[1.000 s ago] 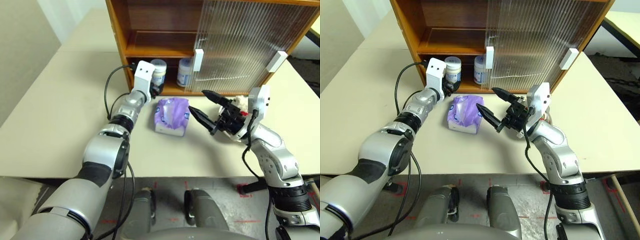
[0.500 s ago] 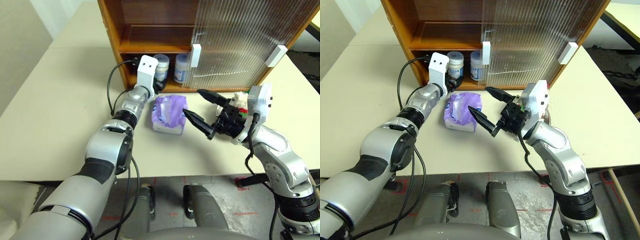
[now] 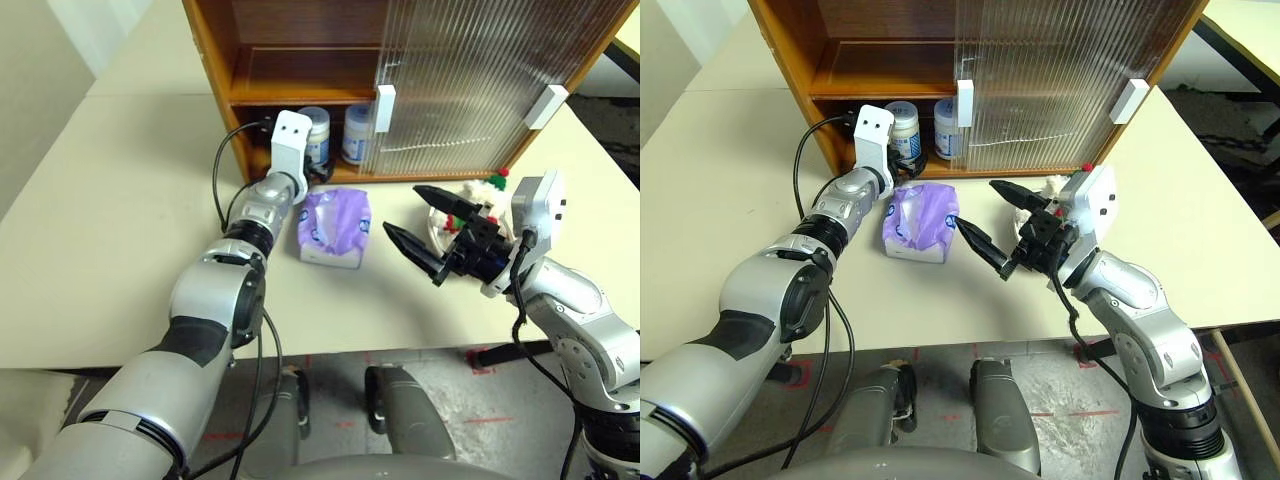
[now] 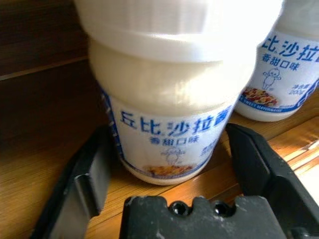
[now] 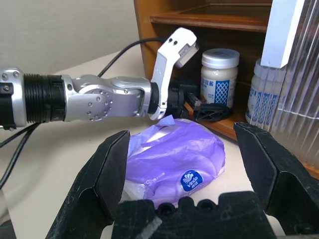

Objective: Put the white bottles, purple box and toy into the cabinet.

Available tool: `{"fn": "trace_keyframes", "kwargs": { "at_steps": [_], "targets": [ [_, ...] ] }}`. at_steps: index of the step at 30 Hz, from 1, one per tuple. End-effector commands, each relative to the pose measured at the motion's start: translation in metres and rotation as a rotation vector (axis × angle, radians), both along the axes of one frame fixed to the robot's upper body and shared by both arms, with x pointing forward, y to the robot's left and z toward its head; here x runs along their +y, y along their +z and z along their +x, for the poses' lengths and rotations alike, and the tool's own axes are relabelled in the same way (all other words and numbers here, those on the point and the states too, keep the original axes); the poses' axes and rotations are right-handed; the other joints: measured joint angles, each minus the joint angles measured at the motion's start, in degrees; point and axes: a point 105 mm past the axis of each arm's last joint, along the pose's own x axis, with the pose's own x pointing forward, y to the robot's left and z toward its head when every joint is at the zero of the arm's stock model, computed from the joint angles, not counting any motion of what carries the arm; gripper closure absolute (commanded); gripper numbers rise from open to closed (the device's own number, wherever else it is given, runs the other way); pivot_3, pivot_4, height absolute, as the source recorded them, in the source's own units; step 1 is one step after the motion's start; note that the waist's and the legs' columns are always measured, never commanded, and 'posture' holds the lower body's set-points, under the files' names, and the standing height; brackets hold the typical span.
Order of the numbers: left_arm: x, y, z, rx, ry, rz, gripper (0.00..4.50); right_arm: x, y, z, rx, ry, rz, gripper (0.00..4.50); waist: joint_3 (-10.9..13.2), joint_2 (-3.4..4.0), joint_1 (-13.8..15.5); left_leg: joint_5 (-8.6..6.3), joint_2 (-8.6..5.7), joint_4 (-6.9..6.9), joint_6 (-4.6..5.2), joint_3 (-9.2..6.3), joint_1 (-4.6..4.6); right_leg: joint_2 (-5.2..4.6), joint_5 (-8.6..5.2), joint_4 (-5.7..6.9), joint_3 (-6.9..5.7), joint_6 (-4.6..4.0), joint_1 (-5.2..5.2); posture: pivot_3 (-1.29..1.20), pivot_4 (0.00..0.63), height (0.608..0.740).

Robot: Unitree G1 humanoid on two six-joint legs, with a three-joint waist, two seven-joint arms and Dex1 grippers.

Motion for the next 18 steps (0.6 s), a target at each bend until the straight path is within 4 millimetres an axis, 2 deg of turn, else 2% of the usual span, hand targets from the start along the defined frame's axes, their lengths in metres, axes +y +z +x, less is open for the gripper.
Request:
{"fn": "trace_keyframes", "kwargs": {
  "at_steps": [1,6,12,18],
  "targets": [
    [0.002,-0.013,-0.003,0.056,0.001,0.003,0.03,0.004,0.005,-0.005,-0.02,0.029,0.011,0.0,0.03,-0.01,-0.03,0.0,0.0,0.0,0.0,0.0,0.0,0.0,0.0,0.0,0.0,0.0,0.0,-0.24,0.181,0.74],
    [-0.002,-0.013,-0.005,0.063,-0.04,-0.065,0.03,0.005,0.005,-0.001,-0.023,0.044,0.008,0.0,0.17,-0.04,0.03,0.0,0.0,0.0,0.0,0.0,0.0,-0.01,0.01,0.0,-0.01,-0.01,0.0,-0.21,0.179,0.74],
    [0.0,-0.022,-0.012,0.077,-0.077,-0.123,0.03,-0.001,0.001,0.007,-0.028,0.033,0.007,0.0,0.18,-0.03,0.2,0.0,0.0,-0.04,0.0,0.0,0.0,-0.03,0.07,-0.01,-0.02,-0.11,0.0,-0.16,0.169,0.74],
    [-0.002,-0.024,-0.032,0.06,-0.167,-0.142,0.03,-0.003,0.001,0.018,-0.041,0.037,0.016,0.0,0.18,-0.02,0.4,0.0,0.0,-0.11,0.0,0.0,0.05,-0.04,0.08,0.0,0.02,-0.14,-0.01,-0.11,0.151,0.74]
  ]
}}
